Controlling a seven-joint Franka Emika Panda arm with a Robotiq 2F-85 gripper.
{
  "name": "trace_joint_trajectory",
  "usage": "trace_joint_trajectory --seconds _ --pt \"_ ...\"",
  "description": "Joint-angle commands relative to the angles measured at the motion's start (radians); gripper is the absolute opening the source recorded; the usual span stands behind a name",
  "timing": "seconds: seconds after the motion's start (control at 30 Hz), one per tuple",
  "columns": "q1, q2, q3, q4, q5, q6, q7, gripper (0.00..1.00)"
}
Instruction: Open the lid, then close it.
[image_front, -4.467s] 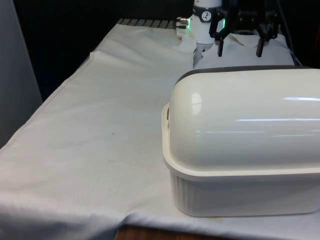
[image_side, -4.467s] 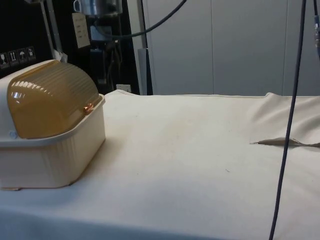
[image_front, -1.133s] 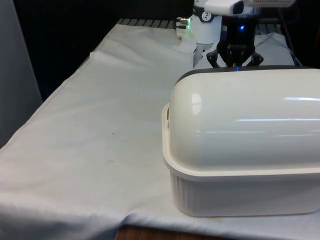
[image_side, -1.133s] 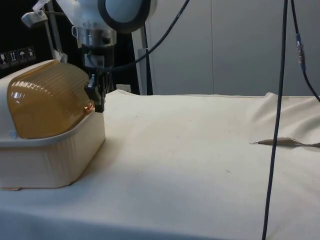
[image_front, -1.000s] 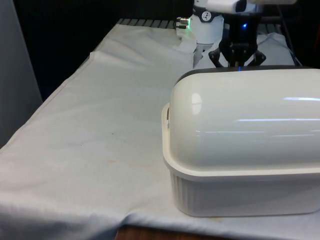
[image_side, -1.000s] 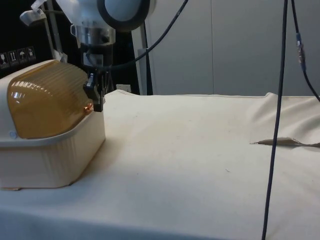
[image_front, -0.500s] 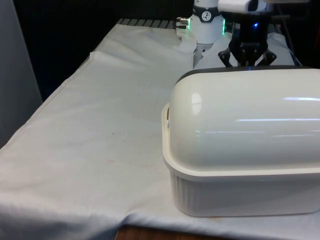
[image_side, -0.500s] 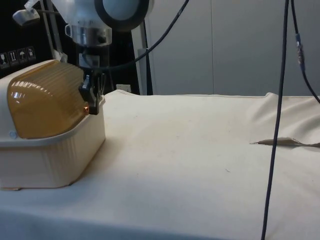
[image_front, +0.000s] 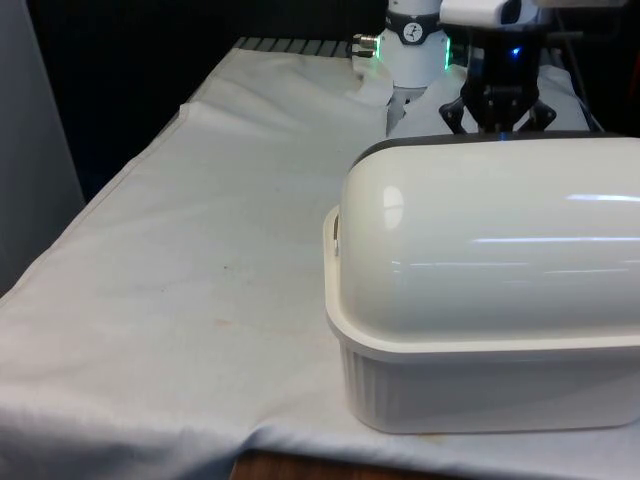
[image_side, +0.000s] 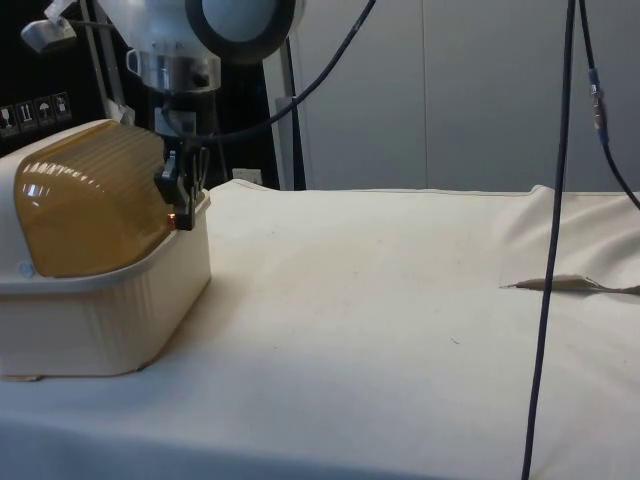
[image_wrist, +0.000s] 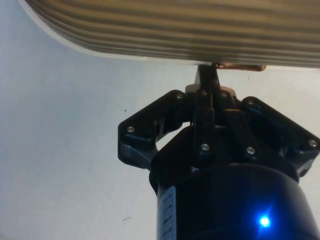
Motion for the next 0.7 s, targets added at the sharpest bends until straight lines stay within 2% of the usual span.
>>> trace_joint_trajectory --seconds 0.0,0.67 --pt "-0.003 0.005 0.001 0.004 0.004 0.004 -0.004 0.0" --pt "-0.006 0.014 -0.003 0.012 0.003 0.015 -0.005 0.0"
